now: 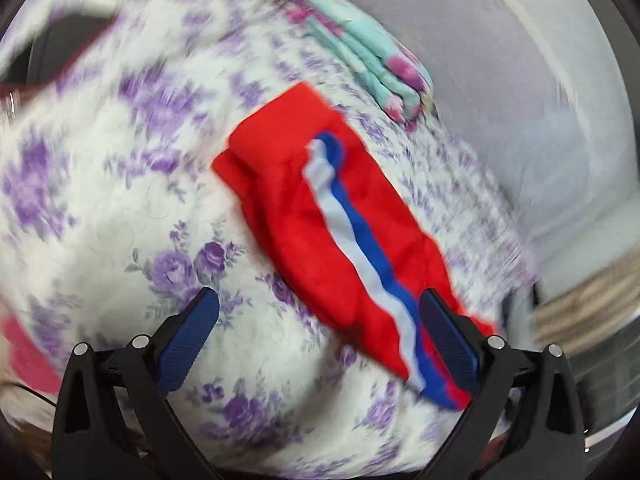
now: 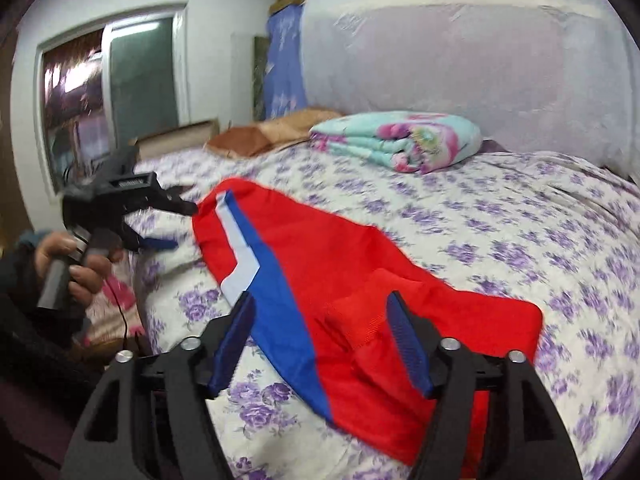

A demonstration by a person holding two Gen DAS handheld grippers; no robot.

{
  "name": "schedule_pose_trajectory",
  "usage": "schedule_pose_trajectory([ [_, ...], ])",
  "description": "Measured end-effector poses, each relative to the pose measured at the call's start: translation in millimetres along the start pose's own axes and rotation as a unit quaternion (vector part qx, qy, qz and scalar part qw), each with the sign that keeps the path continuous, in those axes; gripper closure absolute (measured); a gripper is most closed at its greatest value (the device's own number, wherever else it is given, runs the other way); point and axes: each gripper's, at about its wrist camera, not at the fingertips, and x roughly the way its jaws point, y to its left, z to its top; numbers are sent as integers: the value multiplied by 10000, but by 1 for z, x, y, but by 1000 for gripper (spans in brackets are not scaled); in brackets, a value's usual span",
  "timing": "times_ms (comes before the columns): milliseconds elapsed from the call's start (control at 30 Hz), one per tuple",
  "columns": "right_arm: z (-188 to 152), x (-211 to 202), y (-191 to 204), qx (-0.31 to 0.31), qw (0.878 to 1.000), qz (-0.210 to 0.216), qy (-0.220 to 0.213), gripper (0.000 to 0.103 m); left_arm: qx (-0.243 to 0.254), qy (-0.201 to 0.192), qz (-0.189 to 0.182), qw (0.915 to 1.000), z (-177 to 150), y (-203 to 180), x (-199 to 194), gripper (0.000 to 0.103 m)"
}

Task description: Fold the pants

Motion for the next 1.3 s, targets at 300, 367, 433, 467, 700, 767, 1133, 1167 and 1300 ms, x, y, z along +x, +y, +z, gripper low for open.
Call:
schedule_pose_trajectory([
  [300,-15,-20,-17,331,9990,-246,-154,32,0,-324,126,9994,26,-24,45,6],
  [367,-18,-26,-22,408,9984,-319,-207,32,-17,-355,-72,9993,29,-24,47,43],
  [433,-20,-31,-27,493,9976,-416,-259,33,-141,-142,-238,9995,30,-20,57,89],
  [467,-23,-35,-32,570,9967,-486,-300,33,-138,-160,-256,9994,29,-20,57,89],
  [700,-42,-67,-81,1383,9842,-986,-510,33,2184,-1046,674,9679,-13,-130,14,92],
  [767,-47,-78,-97,1614,9777,-1214,-582,33,3295,-1113,919,9330,-44,-189,12,92],
  [1133,-87,-123,-153,2518,9508,-1707,-591,33,5716,721,674,8146,-213,-283,118,9],
  [1167,-89,-125,-154,2492,9515,-1712,-563,33,5710,667,586,8161,-212,-283,111,9],
  [1300,-83,-124,-156,2513,9565,-1334,-650,32,5474,511,119,8352,-195,-286,81,6],
])
